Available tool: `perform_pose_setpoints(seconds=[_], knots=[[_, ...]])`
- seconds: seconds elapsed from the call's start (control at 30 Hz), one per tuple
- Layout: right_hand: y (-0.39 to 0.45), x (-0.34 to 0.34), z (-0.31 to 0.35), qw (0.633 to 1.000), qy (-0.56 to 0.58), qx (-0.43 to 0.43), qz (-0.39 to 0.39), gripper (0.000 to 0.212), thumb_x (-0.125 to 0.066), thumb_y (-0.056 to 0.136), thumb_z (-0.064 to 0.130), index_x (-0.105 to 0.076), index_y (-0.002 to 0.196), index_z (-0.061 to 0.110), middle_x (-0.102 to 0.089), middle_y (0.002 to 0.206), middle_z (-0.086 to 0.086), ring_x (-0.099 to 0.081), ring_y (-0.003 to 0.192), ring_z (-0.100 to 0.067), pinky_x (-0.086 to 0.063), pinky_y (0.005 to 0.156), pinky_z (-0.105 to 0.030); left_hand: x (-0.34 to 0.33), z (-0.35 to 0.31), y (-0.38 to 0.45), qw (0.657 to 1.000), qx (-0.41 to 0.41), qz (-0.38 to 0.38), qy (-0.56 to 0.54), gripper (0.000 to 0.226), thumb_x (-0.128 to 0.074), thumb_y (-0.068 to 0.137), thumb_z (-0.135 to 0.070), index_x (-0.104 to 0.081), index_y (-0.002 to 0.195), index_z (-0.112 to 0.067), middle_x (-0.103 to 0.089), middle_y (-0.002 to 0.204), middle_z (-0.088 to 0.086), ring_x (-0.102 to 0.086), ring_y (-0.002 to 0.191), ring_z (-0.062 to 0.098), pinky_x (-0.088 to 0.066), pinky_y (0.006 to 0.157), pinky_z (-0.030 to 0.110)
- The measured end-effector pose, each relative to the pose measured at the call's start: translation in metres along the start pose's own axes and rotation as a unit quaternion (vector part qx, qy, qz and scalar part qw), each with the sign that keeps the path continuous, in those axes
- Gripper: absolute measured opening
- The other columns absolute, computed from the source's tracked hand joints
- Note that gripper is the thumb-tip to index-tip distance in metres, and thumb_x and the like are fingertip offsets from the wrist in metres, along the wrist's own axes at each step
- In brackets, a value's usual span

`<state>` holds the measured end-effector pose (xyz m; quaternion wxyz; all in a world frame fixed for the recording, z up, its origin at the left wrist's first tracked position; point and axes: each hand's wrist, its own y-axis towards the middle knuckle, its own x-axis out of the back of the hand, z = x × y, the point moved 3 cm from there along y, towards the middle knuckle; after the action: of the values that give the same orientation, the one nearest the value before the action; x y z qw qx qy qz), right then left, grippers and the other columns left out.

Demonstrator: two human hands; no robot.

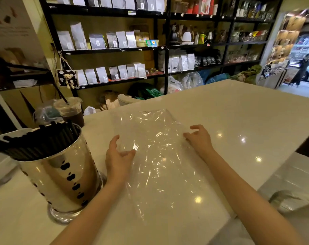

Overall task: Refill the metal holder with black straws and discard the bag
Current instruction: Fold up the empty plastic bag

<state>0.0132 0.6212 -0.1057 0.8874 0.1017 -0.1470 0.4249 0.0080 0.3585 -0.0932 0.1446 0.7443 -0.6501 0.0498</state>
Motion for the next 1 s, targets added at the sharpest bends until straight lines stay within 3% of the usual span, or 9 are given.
perform_pose_setpoints(seconds=[0.03, 0.17, 0.3, 0.4, 0.53, 0.63, 0.8, 0.93, 1.0], knots=[[0.000, 0.005, -0.001, 0.999, 0.040, -0.007, -0.004, 0.041, -0.065, 0.075, 0.014, -0.053, 0.113, 0.011, -0.060, 0.067, -0.003, -0.059, 0.076, -0.025, -0.049, 0.081, -0.041, 0.000, 0.001, 0.000, 0.998, 0.034, 0.001, -0.051, 0.062, -0.067, 0.079, -0.011, -0.040, 0.131, -0.030, -0.054, 0.117, 0.004, -0.061, 0.090, 0.020, -0.050, 0.084, 0.034], [-0.005, 0.027, 0.005, 0.988, 0.139, -0.013, 0.059, 0.030, -0.064, 0.081, 0.009, -0.059, 0.109, 0.017, -0.060, 0.066, -0.005, -0.055, 0.059, -0.015, -0.047, 0.060, -0.026, 0.002, -0.002, 0.004, 0.981, 0.086, 0.037, -0.172, 0.049, -0.066, 0.079, -0.006, -0.054, 0.125, -0.020, -0.063, 0.099, 0.002, -0.056, 0.064, 0.008, -0.047, 0.050, 0.008], [-0.014, 0.051, 0.017, 0.972, 0.154, 0.001, 0.177, 0.026, -0.057, 0.086, 0.005, -0.068, 0.103, 0.021, -0.062, 0.066, 0.000, -0.056, 0.058, -0.012, -0.049, 0.064, -0.026, 0.001, -0.010, 0.005, 0.963, 0.102, 0.065, -0.241, 0.041, -0.063, 0.080, -0.002, -0.059, 0.120, -0.014, -0.064, 0.094, -0.001, -0.058, 0.076, 0.010, -0.045, 0.068, 0.020], [-0.019, 0.073, 0.031, 0.973, 0.140, 0.037, 0.180, 0.024, -0.056, 0.087, 0.006, -0.071, 0.098, 0.022, -0.069, 0.071, 0.005, -0.062, 0.066, -0.008, -0.052, 0.067, -0.023, 0.001, -0.021, 0.006, 0.957, 0.105, 0.083, -0.256, 0.031, -0.060, 0.083, -0.008, -0.062, 0.114, -0.012, -0.065, 0.093, -0.002, -0.060, 0.088, 0.014, -0.045, 0.073, 0.023], [-0.026, 0.100, 0.054, 0.977, 0.095, 0.086, 0.169, 0.024, -0.064, 0.082, 0.007, -0.071, 0.099, 0.023, -0.074, 0.084, 0.004, -0.066, 0.081, -0.009, -0.053, 0.077, -0.024, 0.004, -0.045, 0.007, 0.977, 0.024, 0.078, -0.197, 0.032, -0.057, 0.086, -0.011, -0.061, 0.117, -0.009, -0.064, 0.106, 0.005, -0.057, 0.097, 0.018, -0.046, 0.083, 0.027], [-0.030, 0.112, 0.069, 0.981, 0.046, 0.121, 0.147, 0.035, -0.072, 0.073, 0.001, -0.070, 0.101, 0.022, -0.075, 0.081, 0.005, -0.069, 0.080, -0.005, -0.050, 0.078, -0.017, 0.007, -0.066, 0.009, 0.987, -0.051, 0.075, -0.132, 0.038, -0.059, 0.084, -0.006, -0.056, 0.122, -0.010, -0.060, 0.112, 0.003, -0.055, 0.103, 0.017, -0.044, 0.095, 0.032], [-0.040, 0.125, 0.092, 0.982, -0.005, 0.182, 0.042, 0.026, -0.074, 0.073, 0.007, -0.072, 0.098, 0.013, -0.073, 0.080, 0.000, -0.068, 0.073, -0.002, -0.049, 0.068, -0.008, 0.014, -0.099, 0.013, 0.987, -0.156, 0.034, 0.011, 0.030, -0.065, 0.081, -0.010, -0.065, 0.110, -0.007, -0.068, 0.106, 0.013, -0.059, 0.092, 0.018, -0.043, 0.081, 0.026], [-0.047, 0.134, 0.107, 0.961, -0.146, 0.230, -0.055, 0.008, -0.074, 0.073, 0.020, -0.075, 0.081, 0.018, -0.069, 0.093, -0.002, -0.058, 0.097, -0.017, -0.044, 0.086, -0.029, 0.023, -0.123, 0.007, 0.963, -0.246, -0.028, 0.103, 0.022, -0.065, 0.081, -0.020, -0.070, 0.100, -0.010, -0.064, 0.102, 0.009, -0.052, 0.090, 0.015, -0.041, 0.079, 0.029], [-0.051, 0.136, 0.112, 0.921, -0.284, 0.245, -0.102, 0.008, -0.074, 0.071, 0.021, -0.073, 0.078, 0.021, -0.061, 0.108, -0.005, -0.044, 0.113, -0.024, -0.034, 0.094, -0.038, 0.025, -0.131, 0.004, 0.953, -0.275, -0.032, 0.125, 0.019, -0.065, 0.080, -0.020, -0.070, 0.098, -0.013, -0.051, 0.100, 0.002, -0.047, 0.097, 0.019, -0.040, 0.083, 0.032]])
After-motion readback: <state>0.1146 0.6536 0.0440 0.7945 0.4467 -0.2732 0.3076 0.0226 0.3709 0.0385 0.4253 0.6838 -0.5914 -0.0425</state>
